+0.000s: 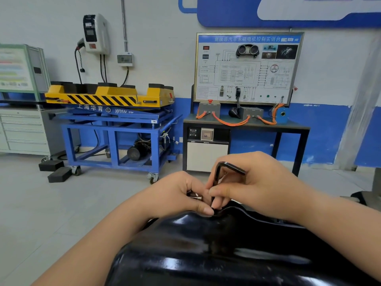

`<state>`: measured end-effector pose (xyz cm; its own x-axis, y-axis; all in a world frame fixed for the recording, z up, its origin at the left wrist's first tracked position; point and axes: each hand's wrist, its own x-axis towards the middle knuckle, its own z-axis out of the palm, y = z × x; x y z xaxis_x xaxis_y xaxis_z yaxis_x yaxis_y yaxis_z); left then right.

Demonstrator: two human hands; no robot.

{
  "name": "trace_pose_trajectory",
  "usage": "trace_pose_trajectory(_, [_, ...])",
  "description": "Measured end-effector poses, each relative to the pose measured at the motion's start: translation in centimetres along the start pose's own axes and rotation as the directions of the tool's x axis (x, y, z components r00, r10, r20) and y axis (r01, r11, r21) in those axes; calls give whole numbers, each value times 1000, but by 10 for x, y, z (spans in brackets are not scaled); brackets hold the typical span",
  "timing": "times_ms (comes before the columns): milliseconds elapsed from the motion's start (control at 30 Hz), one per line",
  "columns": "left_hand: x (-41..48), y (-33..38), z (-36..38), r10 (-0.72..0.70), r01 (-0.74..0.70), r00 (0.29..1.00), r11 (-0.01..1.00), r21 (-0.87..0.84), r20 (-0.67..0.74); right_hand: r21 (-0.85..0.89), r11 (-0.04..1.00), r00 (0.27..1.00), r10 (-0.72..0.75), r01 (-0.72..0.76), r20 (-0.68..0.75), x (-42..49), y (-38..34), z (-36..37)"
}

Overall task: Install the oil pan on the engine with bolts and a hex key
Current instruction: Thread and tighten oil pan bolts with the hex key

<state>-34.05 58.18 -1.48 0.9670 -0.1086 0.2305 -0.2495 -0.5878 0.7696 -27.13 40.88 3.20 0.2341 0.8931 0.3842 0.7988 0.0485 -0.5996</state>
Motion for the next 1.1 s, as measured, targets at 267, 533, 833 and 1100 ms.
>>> trace_pose_trajectory(267, [-2, 0, 1, 15, -14, 1000, 1000, 25, -21, 73, 997, 1000, 0, -2, 24, -2, 1, -1])
trace_pose_trajectory(533, [-1, -3, -1, 30, -30, 999, 999, 21, -14, -101, 994, 998, -39, 44, 50, -2, -1, -2])
trace_pose_trajectory(833, [-8, -11, -3, -60, 2, 988, 927, -376, -142, -167, 979, 993, -110, 113, 30, -3, -2, -2])
trace_pose_trajectory(1100, [-19, 2, 0, -39, 12, 980, 990, -139, -195, -224, 970, 994, -84, 96, 63, -2, -1, -2])
